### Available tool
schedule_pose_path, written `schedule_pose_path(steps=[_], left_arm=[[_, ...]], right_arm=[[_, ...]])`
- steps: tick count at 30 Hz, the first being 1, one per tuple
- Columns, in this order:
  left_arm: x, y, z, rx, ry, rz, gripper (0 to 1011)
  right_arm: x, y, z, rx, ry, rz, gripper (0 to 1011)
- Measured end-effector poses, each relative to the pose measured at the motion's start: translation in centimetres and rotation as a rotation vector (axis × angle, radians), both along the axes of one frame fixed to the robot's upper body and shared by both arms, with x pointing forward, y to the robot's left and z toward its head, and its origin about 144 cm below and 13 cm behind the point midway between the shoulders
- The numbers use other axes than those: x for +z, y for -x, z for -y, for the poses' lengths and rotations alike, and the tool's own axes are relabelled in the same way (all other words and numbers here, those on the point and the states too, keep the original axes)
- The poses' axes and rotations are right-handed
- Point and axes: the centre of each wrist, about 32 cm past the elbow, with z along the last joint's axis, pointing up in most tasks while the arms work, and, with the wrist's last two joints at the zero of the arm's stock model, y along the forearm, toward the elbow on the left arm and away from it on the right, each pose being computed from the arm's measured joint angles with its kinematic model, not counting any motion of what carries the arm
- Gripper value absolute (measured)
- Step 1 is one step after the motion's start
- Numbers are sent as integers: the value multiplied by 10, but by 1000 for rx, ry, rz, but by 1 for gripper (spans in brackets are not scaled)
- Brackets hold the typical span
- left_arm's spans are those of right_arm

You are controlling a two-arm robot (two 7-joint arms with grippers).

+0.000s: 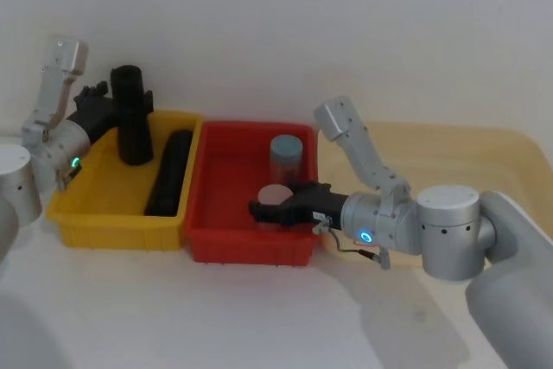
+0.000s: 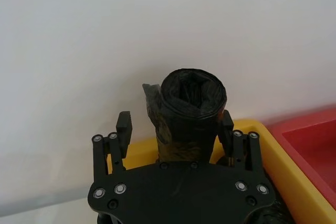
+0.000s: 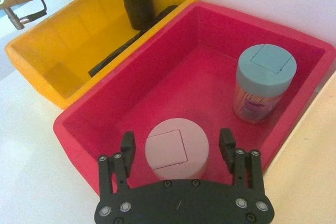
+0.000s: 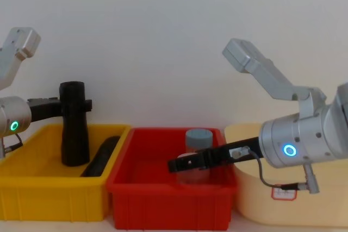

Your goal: Pick up the garbage bag with the one hand and transfer it to the other hand.

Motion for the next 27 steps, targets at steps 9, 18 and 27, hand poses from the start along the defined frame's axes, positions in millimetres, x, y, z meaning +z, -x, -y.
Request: schedule_pose_path(steps=[9,18,27], left_arm=[[0,0,0,1,2,-2,774],[-1,0,0,0,3,-2,505],[0,0,0,0,4,-2,435]], right_arm=[[-3,-1,-1,1,3,-7,768],[-5,-1,-1,2,2,-8,681],[-5,-1,-1,3,2,-7,681]])
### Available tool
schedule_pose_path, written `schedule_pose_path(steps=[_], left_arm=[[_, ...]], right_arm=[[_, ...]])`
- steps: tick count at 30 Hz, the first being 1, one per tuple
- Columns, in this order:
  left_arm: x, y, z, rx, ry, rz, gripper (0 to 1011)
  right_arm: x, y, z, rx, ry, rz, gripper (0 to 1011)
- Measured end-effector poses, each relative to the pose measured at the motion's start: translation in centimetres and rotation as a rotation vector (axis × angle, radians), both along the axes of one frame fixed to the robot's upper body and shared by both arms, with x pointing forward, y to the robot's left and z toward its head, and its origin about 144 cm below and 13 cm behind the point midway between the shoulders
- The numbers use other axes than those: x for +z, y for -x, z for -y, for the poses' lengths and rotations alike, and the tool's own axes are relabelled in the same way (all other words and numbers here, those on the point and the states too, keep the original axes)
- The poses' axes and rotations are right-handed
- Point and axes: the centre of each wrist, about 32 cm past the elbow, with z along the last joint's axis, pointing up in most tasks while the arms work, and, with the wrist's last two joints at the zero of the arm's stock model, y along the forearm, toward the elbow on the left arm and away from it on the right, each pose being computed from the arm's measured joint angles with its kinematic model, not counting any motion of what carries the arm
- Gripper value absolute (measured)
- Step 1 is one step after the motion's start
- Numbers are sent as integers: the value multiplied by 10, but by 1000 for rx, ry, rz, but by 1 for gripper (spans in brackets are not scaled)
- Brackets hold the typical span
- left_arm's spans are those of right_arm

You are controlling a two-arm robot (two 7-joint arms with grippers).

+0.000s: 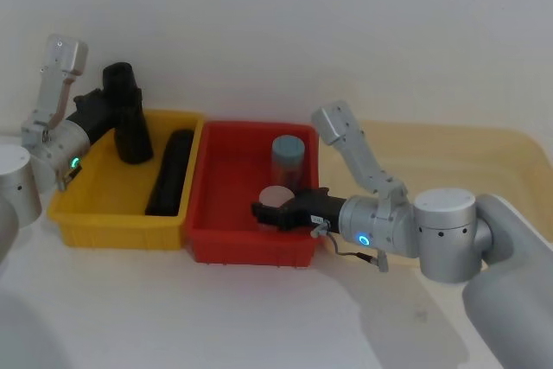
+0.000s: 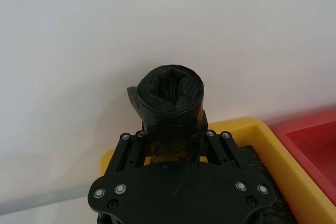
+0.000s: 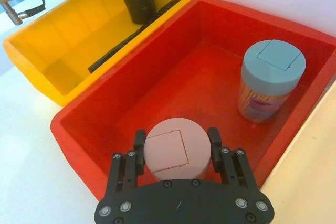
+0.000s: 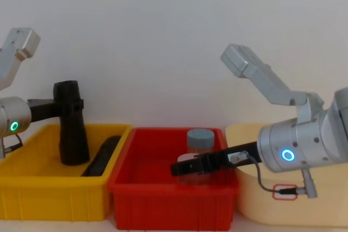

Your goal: Pick up the garbage bag with the one hand and transfer it to the other hand.

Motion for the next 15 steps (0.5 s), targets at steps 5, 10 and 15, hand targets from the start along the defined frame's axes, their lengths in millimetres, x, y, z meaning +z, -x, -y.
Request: schedule_pose_path(steps=[5,10,15], left_arm=[[0,0,0,0,0,0,413],[1,0,0,-1,-1,8,392],[6,3,1,-1,-5,32,392]], right_arm=[[0,0,0,0,0,0,681],[1,1,0,1,-1,3,681],[5,5,0,2,-11,32,681]])
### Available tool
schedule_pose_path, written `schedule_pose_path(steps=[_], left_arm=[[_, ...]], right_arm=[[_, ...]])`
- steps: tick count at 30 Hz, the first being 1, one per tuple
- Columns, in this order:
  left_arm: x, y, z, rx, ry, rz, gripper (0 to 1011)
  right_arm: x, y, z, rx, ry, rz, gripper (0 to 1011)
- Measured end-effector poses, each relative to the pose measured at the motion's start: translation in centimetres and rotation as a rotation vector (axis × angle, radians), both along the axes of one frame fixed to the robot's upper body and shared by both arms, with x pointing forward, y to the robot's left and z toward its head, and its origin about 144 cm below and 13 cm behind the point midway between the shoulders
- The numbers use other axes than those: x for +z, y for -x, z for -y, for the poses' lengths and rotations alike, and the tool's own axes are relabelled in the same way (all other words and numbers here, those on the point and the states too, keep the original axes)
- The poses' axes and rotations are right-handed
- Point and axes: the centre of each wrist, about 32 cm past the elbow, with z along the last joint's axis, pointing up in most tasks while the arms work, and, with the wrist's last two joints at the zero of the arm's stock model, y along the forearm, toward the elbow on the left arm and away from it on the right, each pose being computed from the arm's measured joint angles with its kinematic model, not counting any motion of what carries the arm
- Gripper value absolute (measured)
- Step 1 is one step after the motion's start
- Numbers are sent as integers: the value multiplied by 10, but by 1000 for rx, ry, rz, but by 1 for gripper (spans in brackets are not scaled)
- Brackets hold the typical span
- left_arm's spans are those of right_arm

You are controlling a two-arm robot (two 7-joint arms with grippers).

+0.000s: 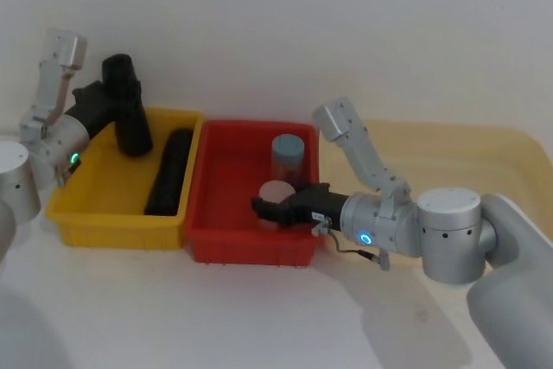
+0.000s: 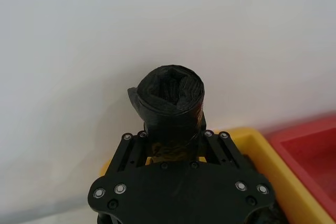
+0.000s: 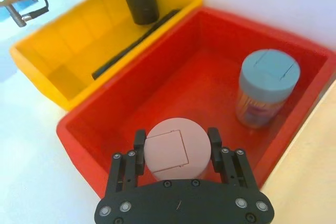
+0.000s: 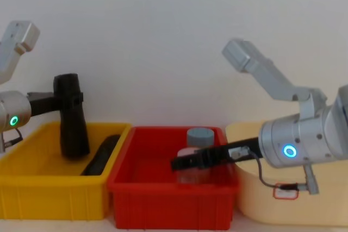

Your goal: Pick up the garbage bag with the one hand and transfer it to the other hand.

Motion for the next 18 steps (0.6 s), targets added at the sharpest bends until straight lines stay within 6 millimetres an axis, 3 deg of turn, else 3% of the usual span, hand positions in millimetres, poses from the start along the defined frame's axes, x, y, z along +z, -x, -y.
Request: schedule_pose_path(steps=[12,18], left_arm=[[33,13,6,-24,6,131,392],[61,23,12,-55,37,222,392]], right_arm=[[27,18,4,-1,-50,131,681],[48,35,11,-19,-84,228,681]])
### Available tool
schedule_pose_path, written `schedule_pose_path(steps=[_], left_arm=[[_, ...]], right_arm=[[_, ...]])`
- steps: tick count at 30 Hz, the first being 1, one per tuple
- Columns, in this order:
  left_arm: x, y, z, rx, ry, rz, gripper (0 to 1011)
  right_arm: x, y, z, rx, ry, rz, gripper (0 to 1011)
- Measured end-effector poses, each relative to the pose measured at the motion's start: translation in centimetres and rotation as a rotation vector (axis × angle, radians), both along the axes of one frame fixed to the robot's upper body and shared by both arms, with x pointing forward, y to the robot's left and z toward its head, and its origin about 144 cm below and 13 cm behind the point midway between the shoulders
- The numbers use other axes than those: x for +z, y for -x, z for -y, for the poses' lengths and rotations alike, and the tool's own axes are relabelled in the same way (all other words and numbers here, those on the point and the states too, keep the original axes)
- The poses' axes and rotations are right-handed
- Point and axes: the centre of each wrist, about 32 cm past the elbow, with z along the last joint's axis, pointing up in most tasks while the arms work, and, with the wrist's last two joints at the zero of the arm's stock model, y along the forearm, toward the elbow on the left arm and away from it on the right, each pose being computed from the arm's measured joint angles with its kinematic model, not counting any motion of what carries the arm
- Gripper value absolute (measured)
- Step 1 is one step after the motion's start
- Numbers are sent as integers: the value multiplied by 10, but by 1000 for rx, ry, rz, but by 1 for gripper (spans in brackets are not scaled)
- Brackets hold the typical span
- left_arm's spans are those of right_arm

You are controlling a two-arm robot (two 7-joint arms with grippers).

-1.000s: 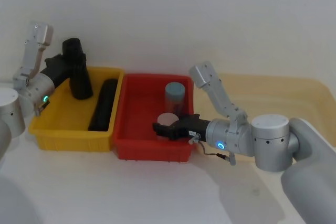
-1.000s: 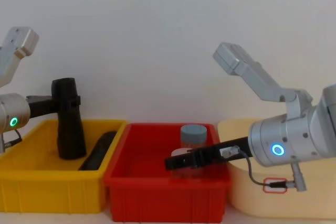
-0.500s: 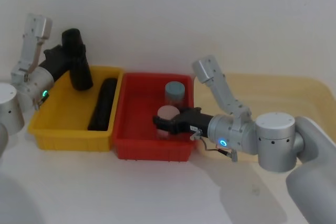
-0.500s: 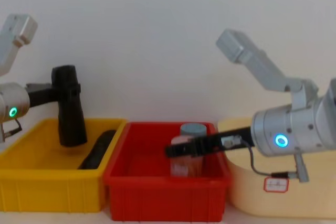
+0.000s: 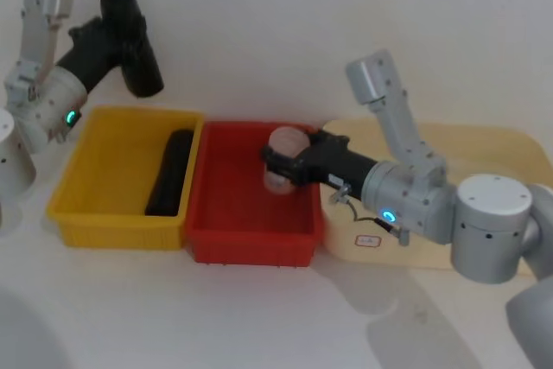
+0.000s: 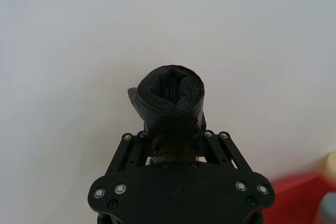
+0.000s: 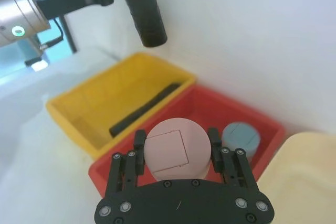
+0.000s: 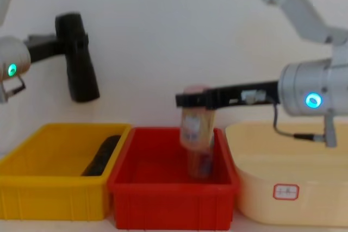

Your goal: Pick up the garbage bag with the one hand and transfer it to the other hand.

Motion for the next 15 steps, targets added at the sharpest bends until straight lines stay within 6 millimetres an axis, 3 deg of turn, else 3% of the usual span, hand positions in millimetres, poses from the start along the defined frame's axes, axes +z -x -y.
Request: schedule_pose_path(steps=[7,15], left_arm=[[28,8,9,-68,36,66,392],[46,12,22,-165,57,84,392]], right_arm=[[20,18,11,-55,-27,89,681],[30,34,26,-145,-38,145,682]])
